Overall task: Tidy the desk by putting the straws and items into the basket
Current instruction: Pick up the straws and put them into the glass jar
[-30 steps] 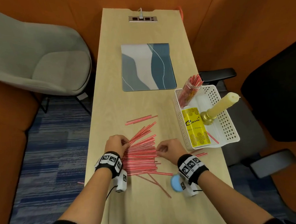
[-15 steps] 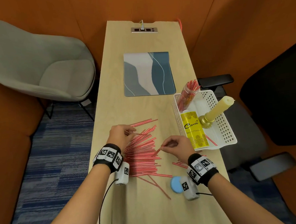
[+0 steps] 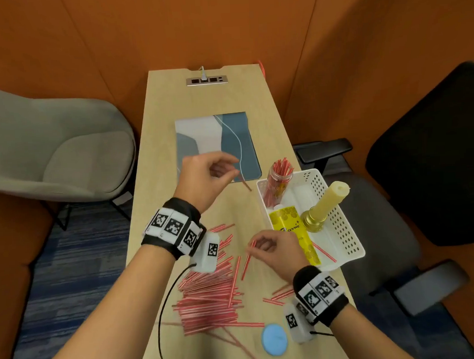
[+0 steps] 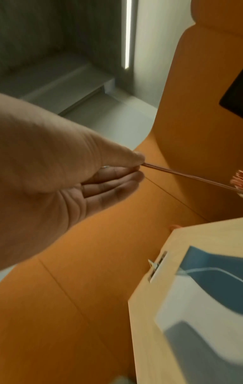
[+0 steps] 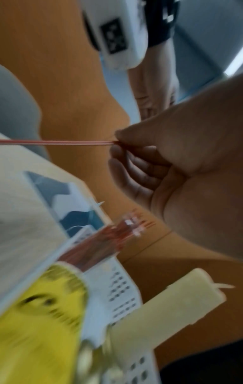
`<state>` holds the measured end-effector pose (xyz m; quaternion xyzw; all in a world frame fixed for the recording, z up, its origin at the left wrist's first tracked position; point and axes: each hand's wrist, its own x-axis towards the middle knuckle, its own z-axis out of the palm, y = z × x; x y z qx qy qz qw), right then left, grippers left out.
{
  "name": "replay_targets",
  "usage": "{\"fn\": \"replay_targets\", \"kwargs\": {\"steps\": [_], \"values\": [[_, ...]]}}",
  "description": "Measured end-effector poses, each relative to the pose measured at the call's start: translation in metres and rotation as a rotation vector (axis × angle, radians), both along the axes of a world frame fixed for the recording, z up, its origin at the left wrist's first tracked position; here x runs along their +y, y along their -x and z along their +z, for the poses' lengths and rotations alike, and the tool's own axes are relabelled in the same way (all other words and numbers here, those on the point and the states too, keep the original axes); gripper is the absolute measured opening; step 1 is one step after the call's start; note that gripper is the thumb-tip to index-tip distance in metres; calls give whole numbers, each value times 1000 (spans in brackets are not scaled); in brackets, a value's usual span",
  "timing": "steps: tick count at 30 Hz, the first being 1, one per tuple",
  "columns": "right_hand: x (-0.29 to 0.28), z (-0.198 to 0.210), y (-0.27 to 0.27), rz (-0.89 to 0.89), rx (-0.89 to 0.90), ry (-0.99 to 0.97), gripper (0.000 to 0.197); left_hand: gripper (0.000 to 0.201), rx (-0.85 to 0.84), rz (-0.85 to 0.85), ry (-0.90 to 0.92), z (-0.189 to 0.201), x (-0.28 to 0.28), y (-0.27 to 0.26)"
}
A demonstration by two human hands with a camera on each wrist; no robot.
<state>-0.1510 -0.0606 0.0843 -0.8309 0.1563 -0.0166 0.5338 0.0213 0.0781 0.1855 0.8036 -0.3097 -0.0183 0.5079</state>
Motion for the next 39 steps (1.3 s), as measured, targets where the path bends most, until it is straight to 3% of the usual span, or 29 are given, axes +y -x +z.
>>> {"fn": "replay_targets", "kwargs": {"steps": [5,9,12,15,17,19,24,27,30,35,39], "values": [[-66,84,-35,-176,-307,153,7,19,-130,-99,3,31,-65,-31],[-115,126,-57,-370,-472,252,7,17,-124,-164,-61,25,-104,-42],[-137,137,-69,-427,-497,336,11,19,-104,-191,-168,6,-117,-46],[-145,135,-82,-427,-497,392,13,38,-146,-210,-294,-13,-117,-43],[-145,126,-92,-397,-475,417,13,50,-160,-182,-289,-23,-112,-41],[-144,113,-103,-358,-452,438,15,45,-120,-123,-215,-32,-101,-40],[-137,69,-119,-230,-217,425,23,20,79,63,-189,-76,-49,-30],[-125,58,-106,-262,-210,404,26,18,221,134,-449,-114,-8,-9],[-87,51,-81,-196,-197,366,12,19,358,183,-643,-148,27,21],[-2,-14,-36,239,270,324,9,29,396,230,-799,-189,71,61],[43,-69,-13,200,536,305,19,24,358,270,-753,-203,86,75]]}}
